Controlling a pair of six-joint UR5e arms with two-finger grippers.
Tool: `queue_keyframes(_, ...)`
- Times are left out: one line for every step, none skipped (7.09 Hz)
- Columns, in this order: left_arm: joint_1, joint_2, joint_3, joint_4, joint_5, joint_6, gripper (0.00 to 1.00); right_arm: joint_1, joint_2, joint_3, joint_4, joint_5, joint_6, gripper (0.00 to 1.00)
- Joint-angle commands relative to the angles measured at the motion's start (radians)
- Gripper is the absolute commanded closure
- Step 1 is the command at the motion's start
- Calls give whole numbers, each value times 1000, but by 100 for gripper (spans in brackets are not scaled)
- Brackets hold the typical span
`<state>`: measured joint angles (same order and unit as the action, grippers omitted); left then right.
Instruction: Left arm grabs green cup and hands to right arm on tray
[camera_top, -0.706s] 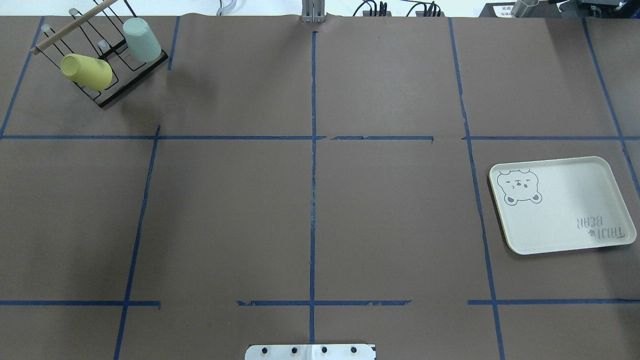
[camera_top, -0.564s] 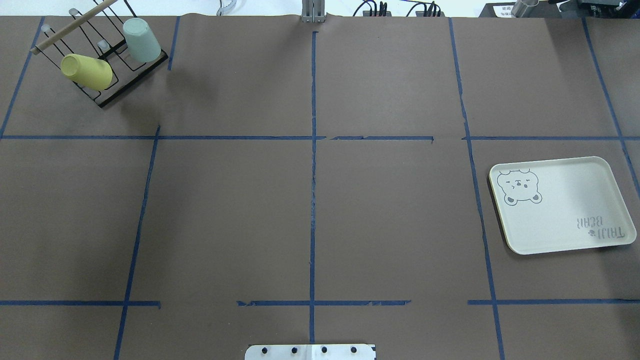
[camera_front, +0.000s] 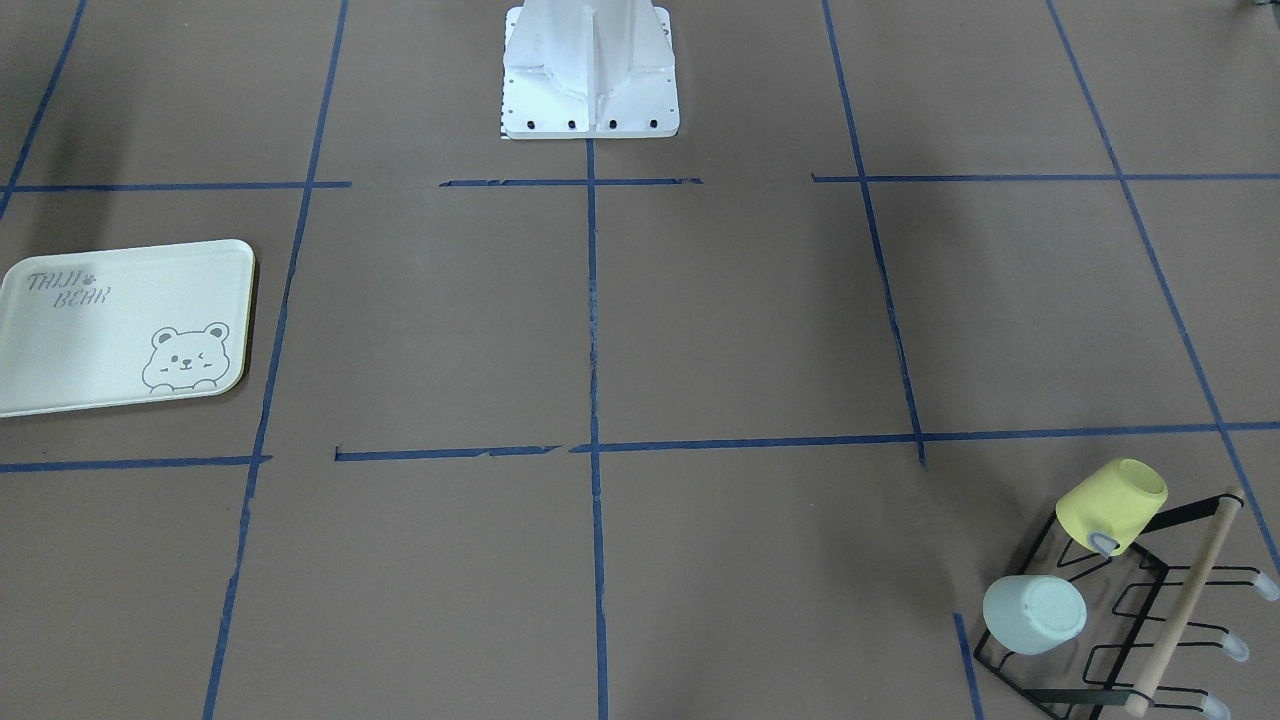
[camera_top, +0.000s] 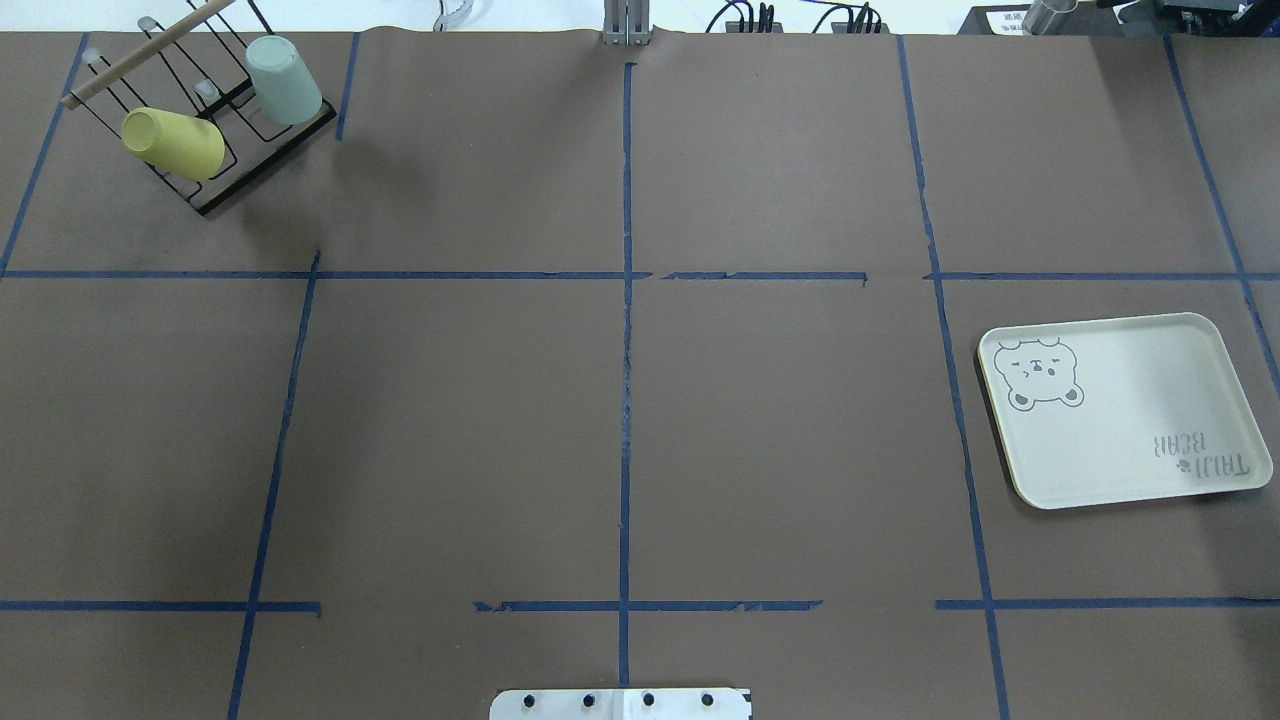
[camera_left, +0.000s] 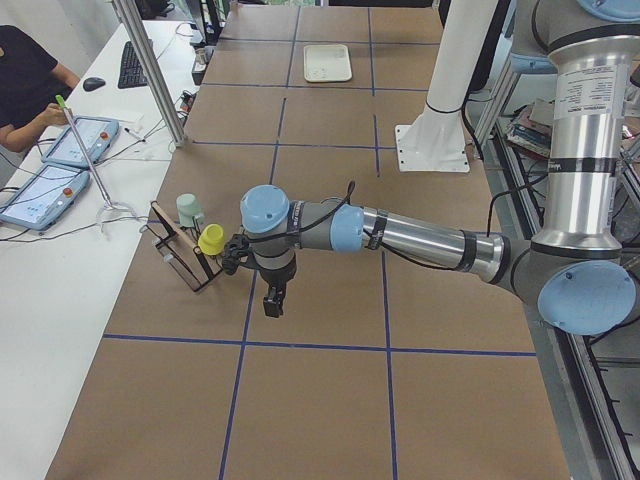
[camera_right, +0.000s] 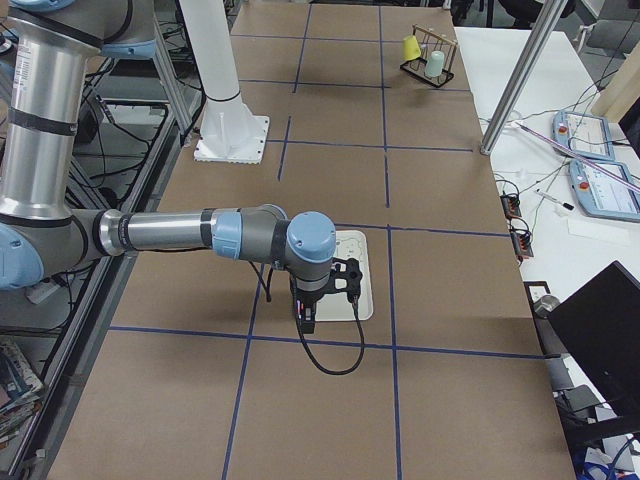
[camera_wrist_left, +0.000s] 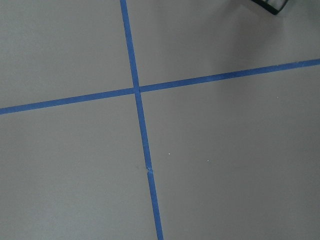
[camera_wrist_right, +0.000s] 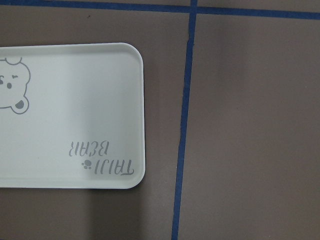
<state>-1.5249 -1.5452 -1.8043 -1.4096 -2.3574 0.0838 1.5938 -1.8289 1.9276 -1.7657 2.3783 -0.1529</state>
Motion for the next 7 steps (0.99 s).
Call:
queue_keyframes(2,-1,25,-5,-6,4,0,0,2,1,0,-1,1,0)
queue_keyframes(0,2,8,-8,-13,4,0,0,3,1,0,-1,1,0)
queue_keyframes(2,2,2,-9,-14,7,0,0,3,1,0,-1,1,0)
queue_keyframes(17,-6,0,-41,-28,-5,0,0,3,7,2,2,-7,0)
queue_keyframes(56,-56,16,-80,-29,-122,0,-2,7,5,0,2,-5,0)
queue_keyframes(110,-182,49,-66,-23,-227,0,-2,7,7,3,10,-4,0)
queue_keyframes(155,-304,136,-65,-20,-278,0,-2,-3,-1,67,4,-8,0)
